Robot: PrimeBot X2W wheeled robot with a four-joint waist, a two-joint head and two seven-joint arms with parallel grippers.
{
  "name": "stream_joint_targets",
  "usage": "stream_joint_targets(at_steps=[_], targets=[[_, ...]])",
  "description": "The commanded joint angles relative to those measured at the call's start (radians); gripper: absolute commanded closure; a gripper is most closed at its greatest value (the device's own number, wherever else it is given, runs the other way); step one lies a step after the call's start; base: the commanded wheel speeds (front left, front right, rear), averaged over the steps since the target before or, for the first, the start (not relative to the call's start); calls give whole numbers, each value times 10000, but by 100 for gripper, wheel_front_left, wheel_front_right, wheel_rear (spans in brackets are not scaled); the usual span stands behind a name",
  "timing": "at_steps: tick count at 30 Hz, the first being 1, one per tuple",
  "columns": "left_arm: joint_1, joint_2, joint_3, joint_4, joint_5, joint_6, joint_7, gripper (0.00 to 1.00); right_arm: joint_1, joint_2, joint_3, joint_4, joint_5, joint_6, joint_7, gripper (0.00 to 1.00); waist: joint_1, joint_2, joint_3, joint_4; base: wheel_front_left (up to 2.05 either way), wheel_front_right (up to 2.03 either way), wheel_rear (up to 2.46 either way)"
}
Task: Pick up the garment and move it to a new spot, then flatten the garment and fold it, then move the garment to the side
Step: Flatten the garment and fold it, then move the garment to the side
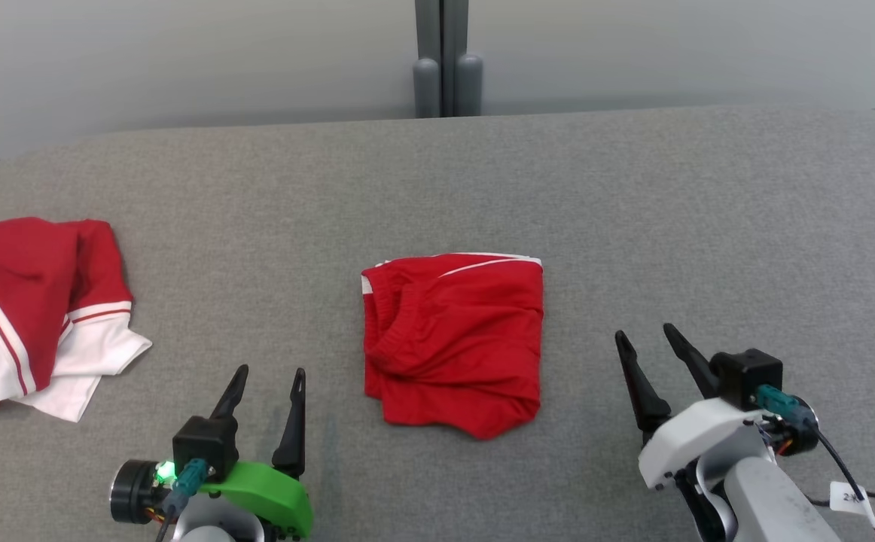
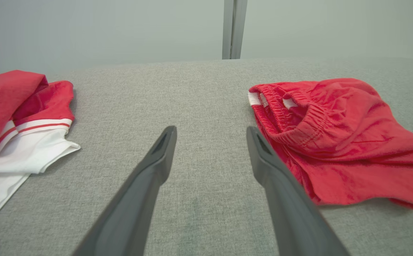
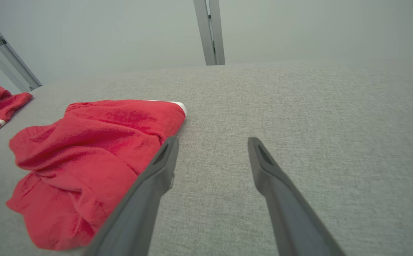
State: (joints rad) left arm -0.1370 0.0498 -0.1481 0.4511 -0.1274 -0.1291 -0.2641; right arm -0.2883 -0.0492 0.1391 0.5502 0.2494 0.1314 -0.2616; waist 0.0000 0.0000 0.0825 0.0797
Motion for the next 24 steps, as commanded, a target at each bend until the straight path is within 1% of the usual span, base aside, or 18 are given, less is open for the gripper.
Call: stream_joint_targets(at_steps=[1, 4, 6, 13, 19, 24], targets=[[239, 29, 74, -74, 57, -15, -5, 0, 320, -32, -169, -128, -158, -14, -45, 0, 0, 0, -245, -257, 0, 0, 0], [494, 28, 157, -264, 259, -15, -4, 0, 886, -32, -535, -304, -232, -14, -45, 0, 0, 0, -403, -364, 0, 0, 0], [698, 29, 199, -374, 284, -12, -4, 0, 1235, -29, -600, -304, -230, -14, -47, 0, 0, 0, -496, -405, 0, 0, 0], [1076, 27, 218, -562, 173, 41, -4, 0, 1731, -32, -470, -315, -36, -14, -47, 0, 0, 0, -545, -372, 0, 0, 0], [719, 27, 69, -642, 112, 30, -4, 0, 1197, -32, -93, -363, 110, -14, -48, 0, 0, 0, -181, -145, 0, 0, 0], [302, 29, -121, -839, 11, 8, -4, 0, 164, -34, 523, -132, 189, -14, -48, 0, 0, 0, 453, 170, 0, 0, 0]])
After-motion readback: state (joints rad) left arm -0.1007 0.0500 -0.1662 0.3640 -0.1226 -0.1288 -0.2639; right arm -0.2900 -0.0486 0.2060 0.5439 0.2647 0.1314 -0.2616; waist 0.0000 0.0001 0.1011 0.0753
